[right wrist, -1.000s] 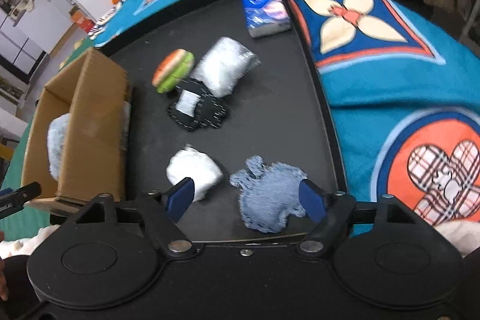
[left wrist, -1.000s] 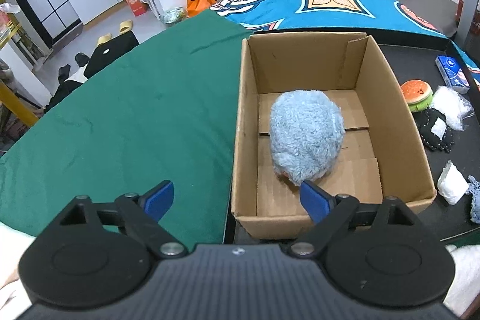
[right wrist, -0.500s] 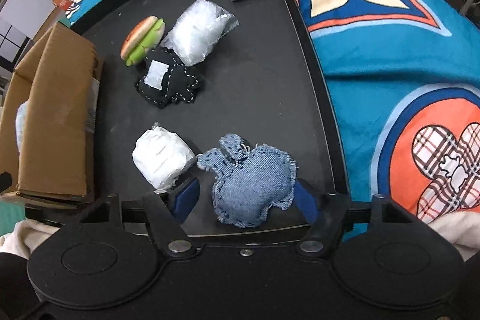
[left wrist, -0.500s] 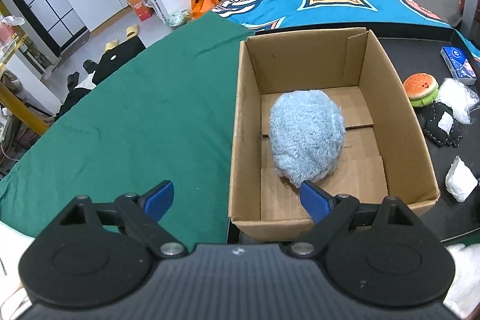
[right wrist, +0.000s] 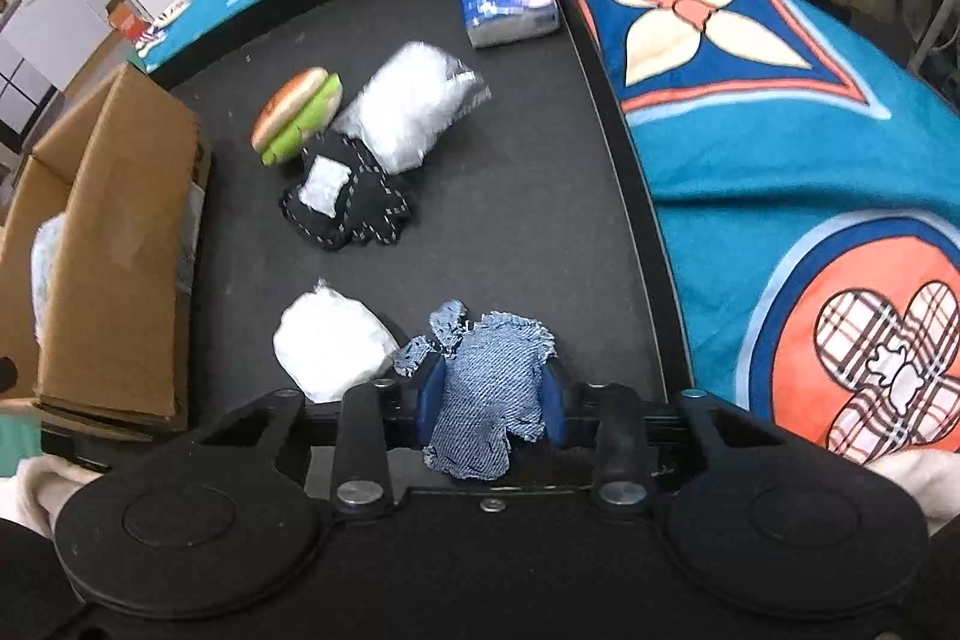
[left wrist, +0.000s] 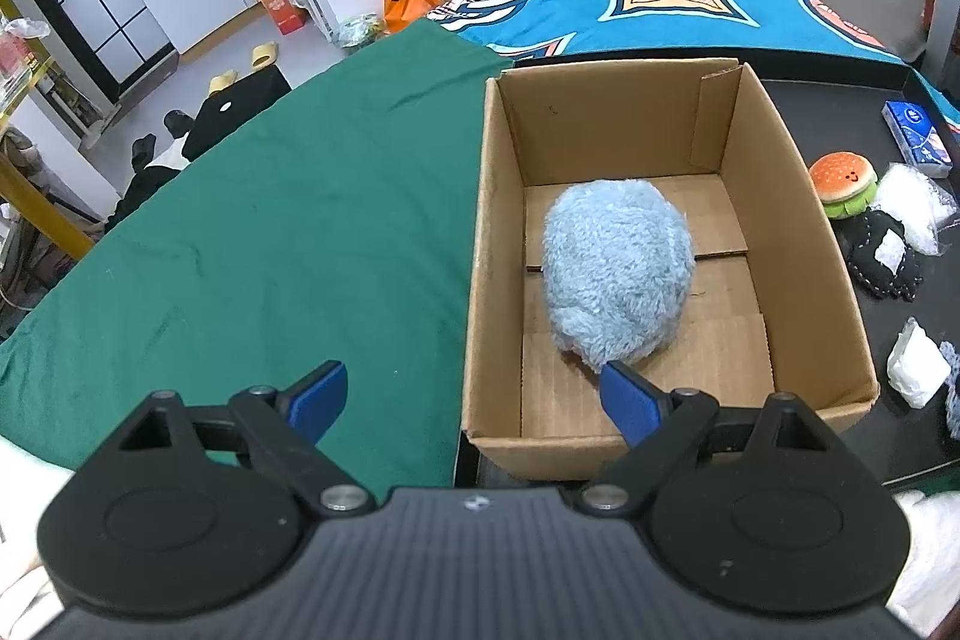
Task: Organize soft objects
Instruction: 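Carry the denim plush over the box and release it inside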
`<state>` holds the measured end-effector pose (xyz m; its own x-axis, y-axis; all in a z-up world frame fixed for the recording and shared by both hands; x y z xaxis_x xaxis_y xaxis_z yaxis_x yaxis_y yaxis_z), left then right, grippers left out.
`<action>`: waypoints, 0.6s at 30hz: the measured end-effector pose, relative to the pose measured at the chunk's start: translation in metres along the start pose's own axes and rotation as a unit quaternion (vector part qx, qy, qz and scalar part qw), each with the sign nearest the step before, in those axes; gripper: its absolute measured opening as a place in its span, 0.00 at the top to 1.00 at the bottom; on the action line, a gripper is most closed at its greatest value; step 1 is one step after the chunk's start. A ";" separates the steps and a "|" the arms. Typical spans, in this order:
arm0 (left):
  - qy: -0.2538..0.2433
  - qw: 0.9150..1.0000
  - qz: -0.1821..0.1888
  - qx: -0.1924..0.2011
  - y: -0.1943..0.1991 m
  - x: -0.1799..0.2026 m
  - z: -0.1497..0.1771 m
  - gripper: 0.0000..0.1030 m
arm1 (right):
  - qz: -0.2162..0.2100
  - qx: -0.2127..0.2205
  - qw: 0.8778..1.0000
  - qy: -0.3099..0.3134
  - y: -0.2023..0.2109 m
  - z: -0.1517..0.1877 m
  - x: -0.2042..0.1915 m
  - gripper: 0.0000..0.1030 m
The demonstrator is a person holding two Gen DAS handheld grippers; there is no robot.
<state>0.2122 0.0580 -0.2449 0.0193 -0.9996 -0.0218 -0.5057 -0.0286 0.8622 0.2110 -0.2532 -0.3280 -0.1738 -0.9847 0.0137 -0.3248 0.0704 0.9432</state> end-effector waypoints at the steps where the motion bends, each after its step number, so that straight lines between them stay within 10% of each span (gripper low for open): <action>1: 0.001 1.000 0.001 0.001 0.000 0.000 0.000 0.12 | -0.001 0.004 1.000 -0.001 0.002 -0.001 0.000 0.68; 18: 0.026 0.999 0.020 0.016 0.006 -0.009 0.001 0.12 | -0.007 0.048 0.999 -0.011 0.041 -0.021 0.001 0.68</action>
<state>0.2084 0.0665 -0.2403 0.0435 -0.9982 0.0403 -0.5335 0.0109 0.8457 0.2167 -0.2544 -0.2820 -0.1893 -0.9819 -0.0074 -0.4140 0.0730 0.9073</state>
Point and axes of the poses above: each gripper's, at about its wrist camera, not at the fingertips, and y roughly against the way its jaws point, x to its right, z to its underside, the point moved 10 cm from there along -y, roughly the way its jaws point, and after that the axes turned 15 degrees about z, right-handed, at the moved point
